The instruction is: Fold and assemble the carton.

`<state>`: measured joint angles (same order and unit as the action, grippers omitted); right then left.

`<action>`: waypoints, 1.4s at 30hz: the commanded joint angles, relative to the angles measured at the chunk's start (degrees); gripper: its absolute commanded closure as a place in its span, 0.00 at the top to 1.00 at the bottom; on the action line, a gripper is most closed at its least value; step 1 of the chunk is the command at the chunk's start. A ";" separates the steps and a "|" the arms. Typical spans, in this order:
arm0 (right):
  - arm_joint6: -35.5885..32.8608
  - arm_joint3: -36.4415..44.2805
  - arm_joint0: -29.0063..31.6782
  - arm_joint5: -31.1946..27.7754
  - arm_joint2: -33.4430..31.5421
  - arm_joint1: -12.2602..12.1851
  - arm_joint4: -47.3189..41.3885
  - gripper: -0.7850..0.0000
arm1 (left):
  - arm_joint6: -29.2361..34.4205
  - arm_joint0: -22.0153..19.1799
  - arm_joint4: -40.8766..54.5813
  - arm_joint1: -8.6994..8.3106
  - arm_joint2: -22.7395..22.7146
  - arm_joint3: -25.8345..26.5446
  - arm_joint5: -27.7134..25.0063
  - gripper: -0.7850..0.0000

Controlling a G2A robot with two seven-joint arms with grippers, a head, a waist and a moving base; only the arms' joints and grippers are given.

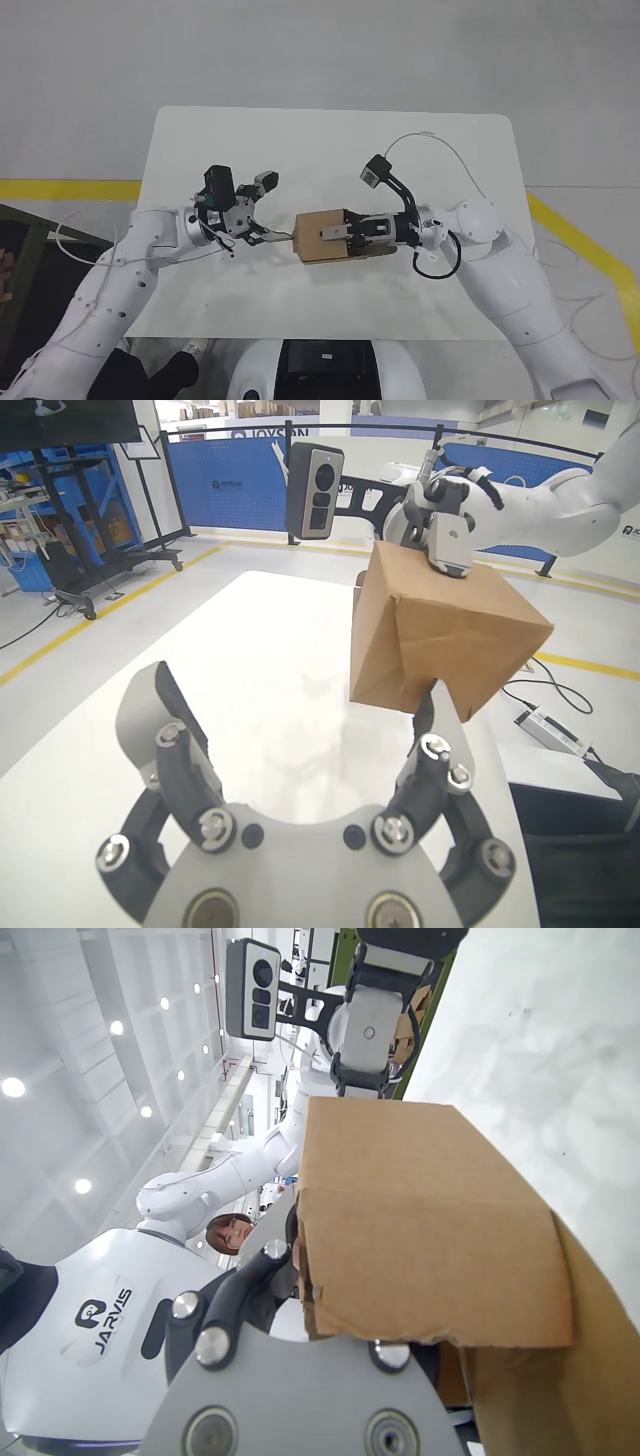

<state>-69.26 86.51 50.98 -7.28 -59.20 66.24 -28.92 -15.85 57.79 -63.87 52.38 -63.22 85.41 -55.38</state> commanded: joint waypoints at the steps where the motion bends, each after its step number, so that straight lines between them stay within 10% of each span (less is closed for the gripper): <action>1: -0.16 -0.09 -0.08 -0.04 0.09 0.02 -0.15 0.00 | 0.08 -0.41 0.00 0.19 0.29 -0.24 -0.22 1.00; 42: 3.32 -9.75 -3.14 -0.27 2.91 1.23 0.42 0.00 | 0.09 1.49 -7.31 0.89 -2.63 0.74 -2.62 1.00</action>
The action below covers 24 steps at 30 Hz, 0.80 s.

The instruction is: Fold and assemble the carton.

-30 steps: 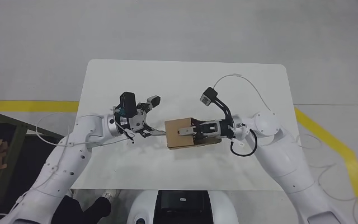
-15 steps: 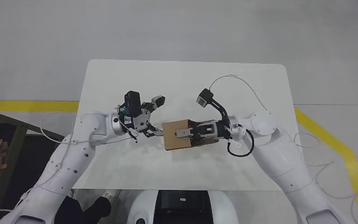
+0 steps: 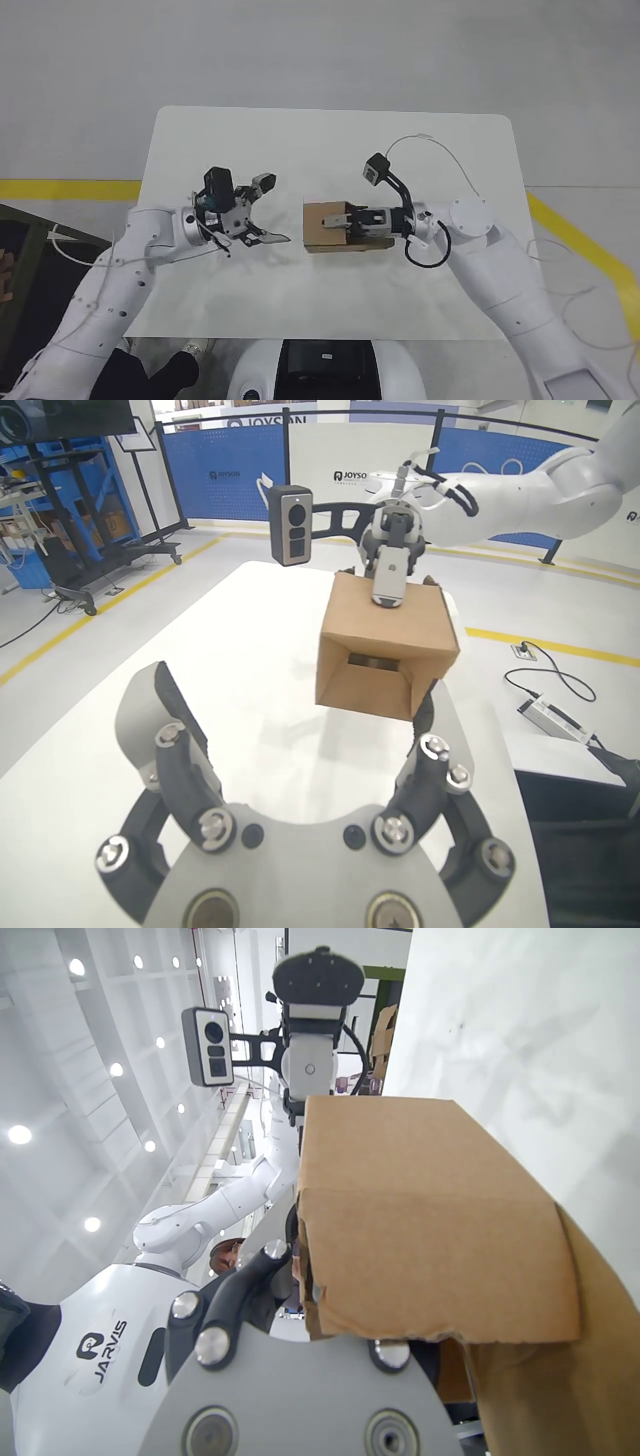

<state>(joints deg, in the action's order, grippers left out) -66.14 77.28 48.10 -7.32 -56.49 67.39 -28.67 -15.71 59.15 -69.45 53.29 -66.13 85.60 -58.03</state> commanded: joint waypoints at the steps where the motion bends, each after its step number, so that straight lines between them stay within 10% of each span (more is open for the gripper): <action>1: 0.58 -1.06 -0.49 -0.57 0.44 0.19 0.57 0.00 | -0.21 0.12 -3.19 -0.06 0.43 0.86 0.03 1.00; 24: 2.73 -12.31 -4.30 -5.25 6.65 3.37 1.28 0.00 | -12.02 -6.92 -18.47 3.58 13.22 -11.28 5.26 1.00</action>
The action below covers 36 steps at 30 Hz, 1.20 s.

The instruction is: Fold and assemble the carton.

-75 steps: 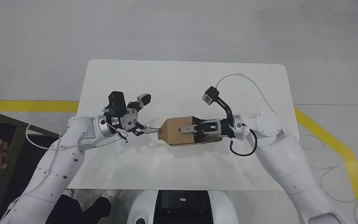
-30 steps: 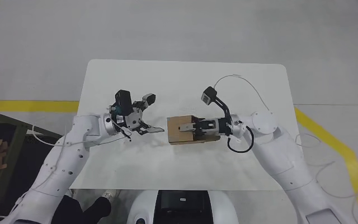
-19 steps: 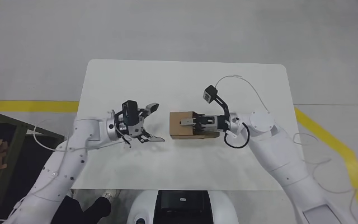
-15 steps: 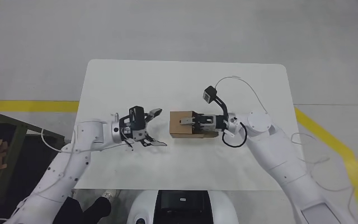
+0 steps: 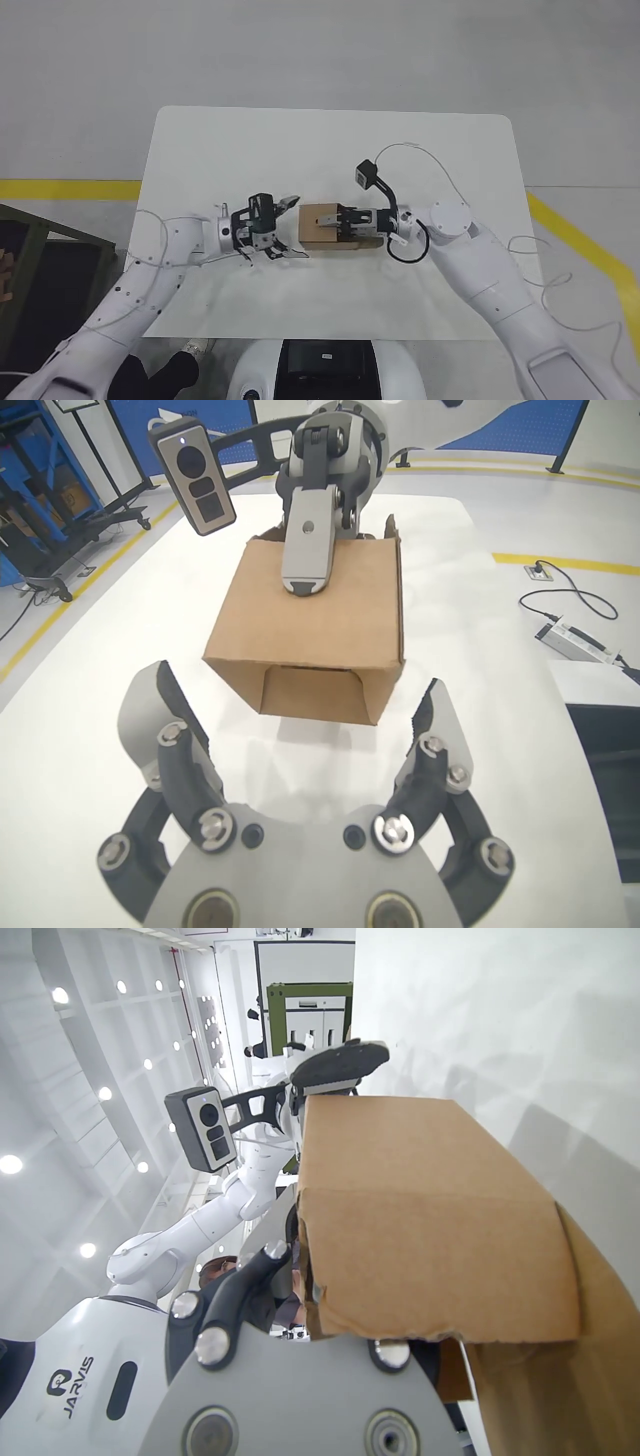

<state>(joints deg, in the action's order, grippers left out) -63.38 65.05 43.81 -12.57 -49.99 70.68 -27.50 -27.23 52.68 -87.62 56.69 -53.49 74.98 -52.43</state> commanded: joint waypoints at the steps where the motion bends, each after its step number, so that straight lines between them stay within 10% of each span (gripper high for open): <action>1: -0.10 -0.18 -0.05 -0.03 0.32 0.16 0.27 0.00 | -0.96 -0.88 -0.38 0.35 1.05 -1.25 -0.66 1.00; 12: 1.56 -2.47 -0.13 1.19 1.46 0.72 3.62 0.00 | -0.96 -3.96 -1.88 1.76 4.53 -6.19 -2.56 1.00; 21: 2.43 -4.47 0.28 1.86 1.36 0.95 4.71 1.00 | 0.55 -4.24 -4.30 2.12 5.74 -6.75 -1.56 1.00; 36: -3.10 -7.99 0.50 -2.57 -0.24 1.94 -4.57 1.00 | 0.97 -4.58 -4.91 2.64 6.72 -8.02 -1.56 1.00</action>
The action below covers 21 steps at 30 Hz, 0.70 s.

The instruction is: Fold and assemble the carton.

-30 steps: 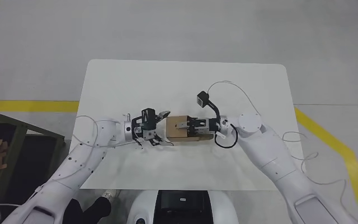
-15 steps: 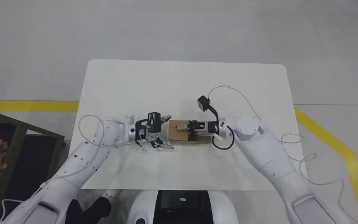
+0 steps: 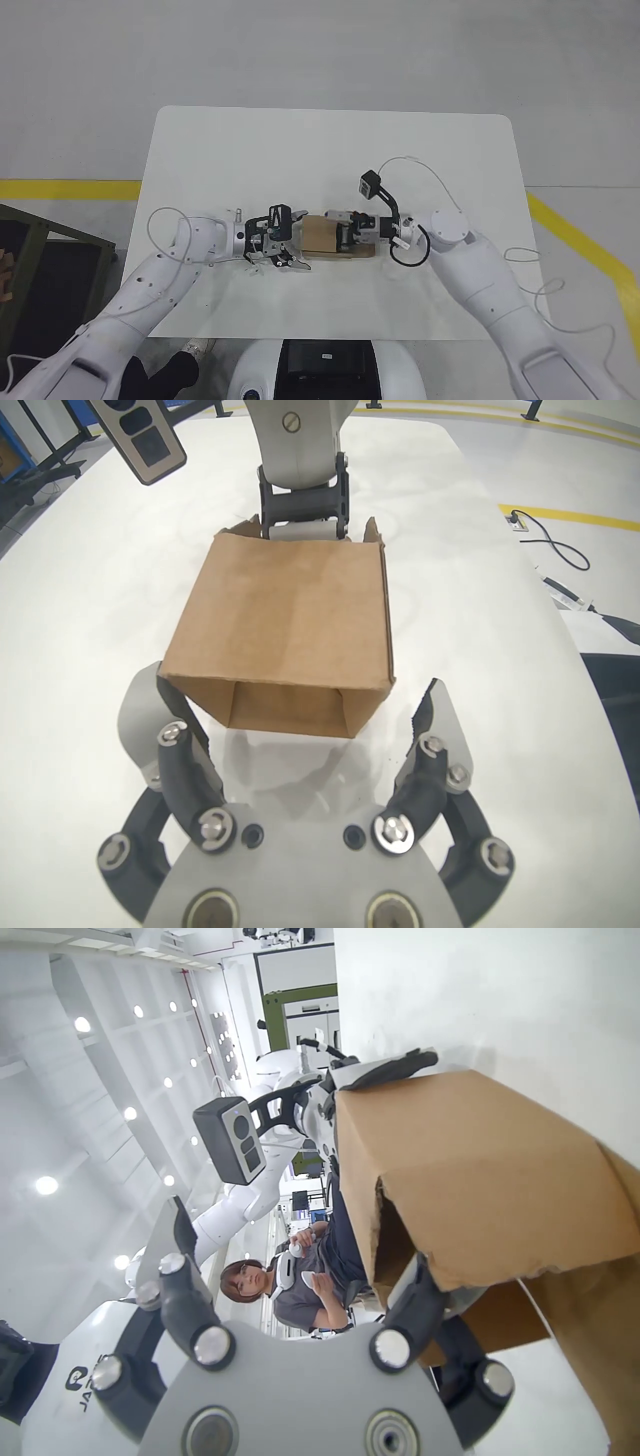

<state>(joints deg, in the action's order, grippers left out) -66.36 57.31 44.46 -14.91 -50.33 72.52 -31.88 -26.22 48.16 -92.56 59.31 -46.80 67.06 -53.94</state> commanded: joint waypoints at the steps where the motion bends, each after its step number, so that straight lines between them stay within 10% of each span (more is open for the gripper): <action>1: -0.12 -0.57 -0.46 -0.47 0.39 0.33 -0.26 1.00 | -0.10 -0.13 0.07 0.08 0.11 -0.25 -0.17 1.00; 21: -0.38 -6.37 -2.70 -2.62 3.21 3.84 -6.17 1.00 | -0.82 -0.66 0.02 0.51 0.60 -1.15 -0.91 1.00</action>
<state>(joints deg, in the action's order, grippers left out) -66.91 51.26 41.86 -17.59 -47.25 76.23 -38.07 -27.11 47.51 -92.53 59.81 -46.21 65.95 -54.84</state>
